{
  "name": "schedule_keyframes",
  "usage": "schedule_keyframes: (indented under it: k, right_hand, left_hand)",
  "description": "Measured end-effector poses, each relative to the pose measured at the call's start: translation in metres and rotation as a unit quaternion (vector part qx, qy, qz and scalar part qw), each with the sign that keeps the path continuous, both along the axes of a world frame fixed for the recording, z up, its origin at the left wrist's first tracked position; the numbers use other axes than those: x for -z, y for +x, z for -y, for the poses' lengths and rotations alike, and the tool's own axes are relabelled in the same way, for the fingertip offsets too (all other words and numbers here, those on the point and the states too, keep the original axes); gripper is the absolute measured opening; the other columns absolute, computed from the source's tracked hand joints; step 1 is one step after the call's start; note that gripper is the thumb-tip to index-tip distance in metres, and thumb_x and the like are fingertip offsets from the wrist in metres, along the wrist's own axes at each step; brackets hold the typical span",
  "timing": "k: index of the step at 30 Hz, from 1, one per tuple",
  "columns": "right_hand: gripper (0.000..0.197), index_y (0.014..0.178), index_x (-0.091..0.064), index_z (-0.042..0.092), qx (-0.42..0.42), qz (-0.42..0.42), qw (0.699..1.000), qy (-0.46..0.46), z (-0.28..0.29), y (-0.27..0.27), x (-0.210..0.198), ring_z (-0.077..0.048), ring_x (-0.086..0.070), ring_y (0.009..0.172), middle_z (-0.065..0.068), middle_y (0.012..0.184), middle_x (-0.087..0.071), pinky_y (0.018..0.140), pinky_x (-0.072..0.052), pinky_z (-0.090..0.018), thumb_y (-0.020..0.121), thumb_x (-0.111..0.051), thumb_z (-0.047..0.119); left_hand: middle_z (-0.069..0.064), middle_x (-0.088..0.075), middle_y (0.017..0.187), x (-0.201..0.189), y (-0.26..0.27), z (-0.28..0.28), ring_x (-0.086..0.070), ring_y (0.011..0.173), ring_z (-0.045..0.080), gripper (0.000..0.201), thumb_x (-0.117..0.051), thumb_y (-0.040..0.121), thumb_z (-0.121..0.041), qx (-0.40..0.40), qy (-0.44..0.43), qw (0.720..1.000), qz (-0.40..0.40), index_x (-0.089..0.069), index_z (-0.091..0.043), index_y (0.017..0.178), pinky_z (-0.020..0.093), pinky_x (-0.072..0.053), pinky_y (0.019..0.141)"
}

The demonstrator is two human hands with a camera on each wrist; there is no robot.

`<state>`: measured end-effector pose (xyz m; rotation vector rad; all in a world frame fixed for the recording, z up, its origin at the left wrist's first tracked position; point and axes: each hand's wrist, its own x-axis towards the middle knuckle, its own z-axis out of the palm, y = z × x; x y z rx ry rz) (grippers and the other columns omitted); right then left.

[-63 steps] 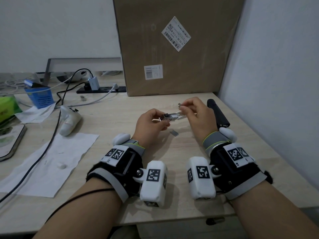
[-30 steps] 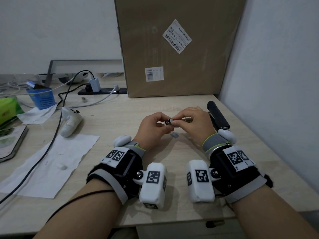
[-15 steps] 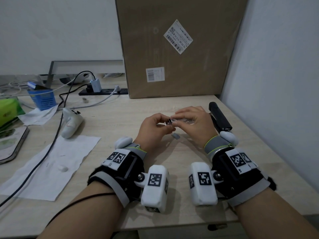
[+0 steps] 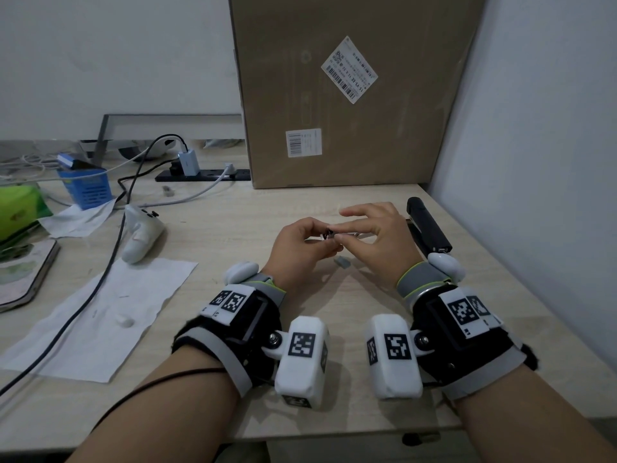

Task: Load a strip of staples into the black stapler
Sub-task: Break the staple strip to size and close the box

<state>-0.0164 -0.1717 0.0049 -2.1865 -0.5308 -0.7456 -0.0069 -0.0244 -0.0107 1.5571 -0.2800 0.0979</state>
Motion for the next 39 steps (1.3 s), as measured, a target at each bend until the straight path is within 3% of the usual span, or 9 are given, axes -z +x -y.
schedule_keyframes:
  k: [5,8,11,16,24,30,34,36,39]
  right_hand:
    - [0.017,0.084,-0.074,0.035,0.026,0.016,0.999,-0.037,0.001,-0.002,-0.002,-0.008,-0.044,0.103,0.011,0.104,-0.068,0.094,-0.034,-0.045,0.074,-0.06,0.035]
    - [0.019,0.082,-0.074,0.036,0.033,-0.007,0.998,-0.061,-0.001,-0.001,-0.002,-0.012,-0.045,0.112,0.013,0.11,-0.066,0.093,-0.023,-0.035,0.075,-0.057,0.04]
    - [0.019,0.084,-0.072,0.04,0.033,-0.021,0.997,-0.069,0.0,-0.001,-0.001,-0.008,-0.042,0.115,0.017,0.113,-0.064,0.089,-0.013,-0.028,0.076,-0.055,0.043]
    - [0.022,0.094,-0.07,0.037,0.027,-0.002,0.998,-0.059,0.0,-0.002,-0.002,-0.009,-0.051,0.102,0.013,0.101,-0.069,0.084,-0.019,-0.032,0.078,-0.056,0.037]
    - [0.014,0.083,-0.072,0.033,-0.015,-0.009,1.0,-0.026,0.001,0.001,-0.002,-0.015,-0.061,0.086,0.011,0.085,-0.072,0.084,-0.043,-0.054,0.074,-0.062,0.029]
    - [0.012,0.084,-0.068,0.028,-0.021,-0.009,0.998,-0.056,0.002,0.0,-0.003,-0.017,-0.062,0.083,0.01,0.083,-0.068,0.08,-0.047,-0.053,0.075,-0.061,0.024]
    - [0.009,0.084,-0.059,0.027,-0.032,-0.04,0.996,-0.07,0.0,-0.002,-0.003,-0.015,-0.059,0.081,0.01,0.083,-0.059,0.081,-0.048,-0.052,0.076,-0.06,0.023]
    - [0.012,0.085,-0.057,0.027,-0.042,-0.054,0.995,-0.069,0.0,-0.004,-0.004,-0.013,-0.057,0.079,0.008,0.085,-0.057,0.082,-0.048,-0.048,0.075,-0.061,0.022]
    - [0.017,0.087,-0.055,0.023,-0.052,-0.076,0.992,-0.082,-0.001,-0.007,-0.007,-0.014,-0.054,0.077,0.003,0.089,-0.056,0.073,-0.049,-0.033,0.071,-0.058,0.021]
  left_hand:
    - [0.022,-0.065,0.096,-0.003,-0.004,0.001,-0.067,0.082,0.024,0.011,-0.066,0.082,-0.001,0.008,-0.008,1.0,-0.011,-0.063,0.003,0.091,0.029,-0.057,0.083]
    - [0.021,-0.063,0.095,-0.004,-0.006,0.001,-0.066,0.085,0.027,0.008,-0.067,0.081,-0.001,0.014,-0.017,1.0,-0.013,-0.063,-0.007,0.082,0.028,-0.057,0.082]
    - [0.026,-0.063,0.095,-0.004,-0.005,0.001,-0.066,0.084,0.027,0.008,-0.067,0.081,-0.002,0.011,-0.02,1.0,-0.011,-0.062,-0.003,0.086,0.027,-0.057,0.081]
    - [0.017,-0.064,0.089,-0.002,-0.003,0.001,-0.068,0.063,0.005,0.021,-0.066,0.081,0.001,0.006,-0.003,1.0,-0.002,-0.061,0.01,0.1,0.021,-0.058,0.074]
    - [0.017,-0.063,0.087,-0.003,-0.002,0.0,-0.068,0.062,0.003,0.017,-0.063,0.083,0.003,0.023,0.017,1.0,0.003,-0.063,0.005,0.099,0.016,-0.055,0.069]
    - [0.015,-0.064,0.085,-0.003,-0.002,-0.002,-0.067,0.062,0.003,0.019,-0.063,0.083,0.002,0.031,0.027,0.999,0.002,-0.063,0.006,0.102,0.016,-0.055,0.069]
    - [0.012,-0.067,0.085,-0.005,-0.003,-0.007,-0.066,0.073,0.009,0.02,-0.065,0.084,-0.006,0.049,0.048,0.998,0.004,-0.067,0.0,0.102,0.021,-0.056,0.077]
    - [0.013,-0.066,0.089,-0.006,-0.003,-0.011,-0.063,0.077,0.011,0.021,-0.063,0.086,-0.008,0.062,0.052,0.997,0.0,-0.068,-0.001,0.105,0.02,-0.054,0.077]
    - [0.011,-0.065,0.091,-0.009,-0.006,-0.015,-0.059,0.076,0.009,0.024,-0.058,0.089,-0.009,0.087,0.062,0.994,-0.01,-0.067,0.001,0.11,0.018,-0.05,0.075]
